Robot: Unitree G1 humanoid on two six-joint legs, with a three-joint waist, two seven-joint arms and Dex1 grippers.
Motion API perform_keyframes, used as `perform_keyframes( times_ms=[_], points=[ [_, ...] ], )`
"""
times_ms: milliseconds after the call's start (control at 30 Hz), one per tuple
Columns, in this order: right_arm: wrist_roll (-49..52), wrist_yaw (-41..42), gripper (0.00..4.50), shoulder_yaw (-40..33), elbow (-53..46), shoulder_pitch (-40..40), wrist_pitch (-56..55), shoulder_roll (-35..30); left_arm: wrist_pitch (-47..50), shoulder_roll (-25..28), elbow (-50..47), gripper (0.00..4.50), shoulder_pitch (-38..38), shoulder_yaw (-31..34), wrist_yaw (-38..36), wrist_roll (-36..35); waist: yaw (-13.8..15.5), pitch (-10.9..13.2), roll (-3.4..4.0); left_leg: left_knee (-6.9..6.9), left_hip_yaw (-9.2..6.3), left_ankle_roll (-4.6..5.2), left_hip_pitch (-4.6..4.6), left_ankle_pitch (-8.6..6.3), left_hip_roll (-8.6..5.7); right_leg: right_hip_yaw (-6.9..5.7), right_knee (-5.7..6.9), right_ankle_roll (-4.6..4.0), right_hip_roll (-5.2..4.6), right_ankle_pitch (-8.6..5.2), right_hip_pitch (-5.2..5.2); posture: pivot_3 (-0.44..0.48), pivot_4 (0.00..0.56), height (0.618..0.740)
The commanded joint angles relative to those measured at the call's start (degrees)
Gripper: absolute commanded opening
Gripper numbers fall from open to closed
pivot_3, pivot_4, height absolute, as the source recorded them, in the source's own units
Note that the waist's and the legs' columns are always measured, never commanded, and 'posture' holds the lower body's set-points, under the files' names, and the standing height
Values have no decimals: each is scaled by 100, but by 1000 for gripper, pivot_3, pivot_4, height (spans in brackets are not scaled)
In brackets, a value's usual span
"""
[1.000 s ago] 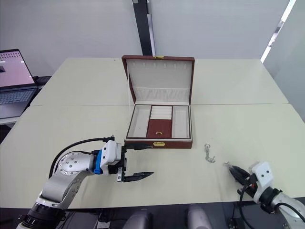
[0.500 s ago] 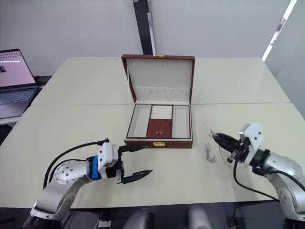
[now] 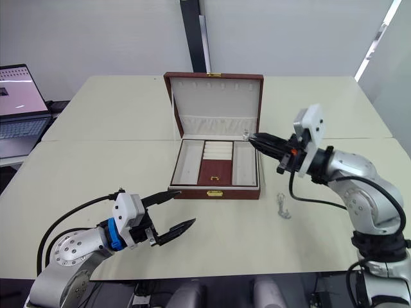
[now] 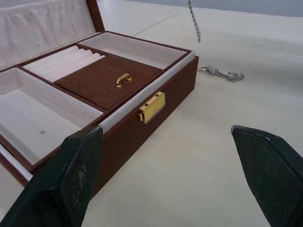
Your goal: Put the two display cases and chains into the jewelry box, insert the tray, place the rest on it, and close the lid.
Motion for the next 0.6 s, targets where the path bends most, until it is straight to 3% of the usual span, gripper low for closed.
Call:
perform_keyframes(
  times_ms=[33, 367, 600],
  points=[
    [-55, 64, 61, 157, 130, -430, -87, 171, 33, -139, -285, 4500, 74, 170, 318, -42, 5, 1, 1, 0, 0, 0, -2, 0, 0, 0, 2, 0, 0, 0, -3, 0, 150, 740],
    [-435, 195, 61, 706, 792, -1290, -313, 786, 347, -607, -805, 4500, 432, 641, 1307, -189, -19, 2, 3, -1, 9, 0, -11, 0, 1, 7, 9, 0, -4, 1, -23, 0, 150, 740],
    [-838, 376, 61, 994, 1313, -1687, -594, 1191, 384, -814, -941, 4500, 607, 701, 1626, -158, 2, 2, 4, 0, 10, -1, -13, 0, -5, 9, 10, -1, -8, 1, -25, 0, 150, 740]
  ],
)
